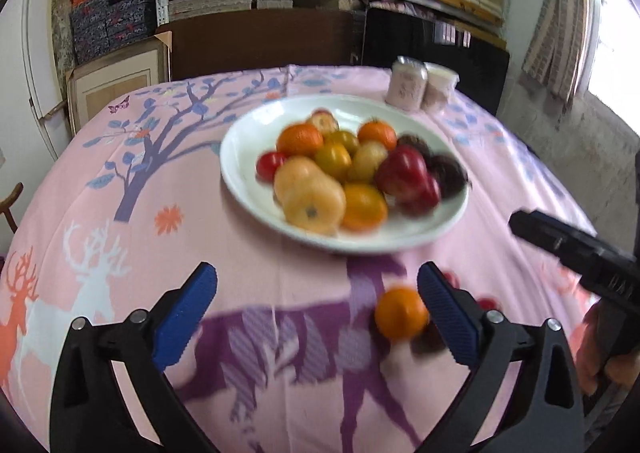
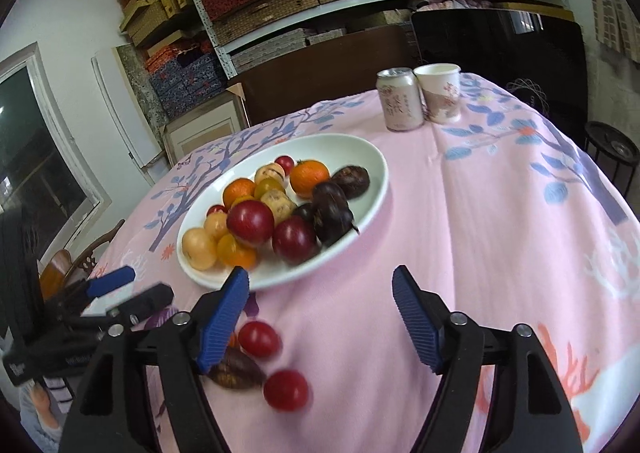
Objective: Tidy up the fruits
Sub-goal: 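Move both open tools back to the remaining fruit cluster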
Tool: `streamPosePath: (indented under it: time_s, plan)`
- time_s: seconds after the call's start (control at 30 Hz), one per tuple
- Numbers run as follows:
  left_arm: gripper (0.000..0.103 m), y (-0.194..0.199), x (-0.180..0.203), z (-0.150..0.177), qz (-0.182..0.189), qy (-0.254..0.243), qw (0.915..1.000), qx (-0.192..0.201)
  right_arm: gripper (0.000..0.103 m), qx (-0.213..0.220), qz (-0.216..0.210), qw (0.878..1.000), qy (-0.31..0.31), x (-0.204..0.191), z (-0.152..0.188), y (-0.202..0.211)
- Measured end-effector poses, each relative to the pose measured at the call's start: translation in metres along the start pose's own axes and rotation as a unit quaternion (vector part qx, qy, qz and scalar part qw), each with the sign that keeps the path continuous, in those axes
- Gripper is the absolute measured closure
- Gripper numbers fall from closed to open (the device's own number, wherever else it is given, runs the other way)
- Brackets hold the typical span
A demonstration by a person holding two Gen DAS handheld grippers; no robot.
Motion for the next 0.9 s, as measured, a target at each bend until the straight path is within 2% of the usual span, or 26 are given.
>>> streamPosePath:
  time_s: [0.1, 0.33, 0.47, 0.57, 0.63, 0.77, 0.9]
  plan:
    - [0.005, 0.002, 0.009, 0.013, -0.021, -0.023, 0.9995, -0.006, 0.016, 0.0, 0.0, 1.0, -0.019, 0.011, 0.013, 0.011]
    - [0.005, -0.002, 0.012, 0.016, 0.005, -0.012, 0.9999, -0.001, 0.016, 0.002, -0.002, 1.0, -0.03, 0.018, 0.021, 0.018]
    - [0.004, -0.018, 0.01, 0.018, -0.006, -0.015, 0.9996, -0.024, 0.016, -0.008, -0.005, 0.999, -0.03, 0.018, 0.024, 0.015]
    - [0.004, -0.02, 0.004, 0.019, 0.009, 0.001, 0.9995, -0.031, 0.016, -0.009, -0.006, 0.999, -0.032, 0.018, 0.023, 0.014]
    - [0.004, -0.014, -0.003, 0.022, 0.0, 0.007, 0.9995, -0.029, 0.016, -0.01, -0.007, 0.999, -0.037, 0.02, 0.023, 0.014]
    - [0.004, 0.01, -0.034, 0.035, -0.064, 0.037, 0.997, -0.021, 0.016, -0.015, -0.012, 0.999, -0.05, 0.024, 0.023, 0.014]
    - [0.004, 0.023, -0.041, 0.043, -0.061, 0.05, 0.9969, -0.01, 0.016, -0.011, -0.016, 0.999, -0.046, 0.021, 0.023, 0.017]
Point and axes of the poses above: each gripper's, at about its wrist camera, not at the fingertips, and y roughly against the way its jaws point, x to its right, z to its underside, the point moved 6 cm from there along -y, roughly the way its jaws point, and after that the axes turned 14 degrees about z, right-handed, at the moved point
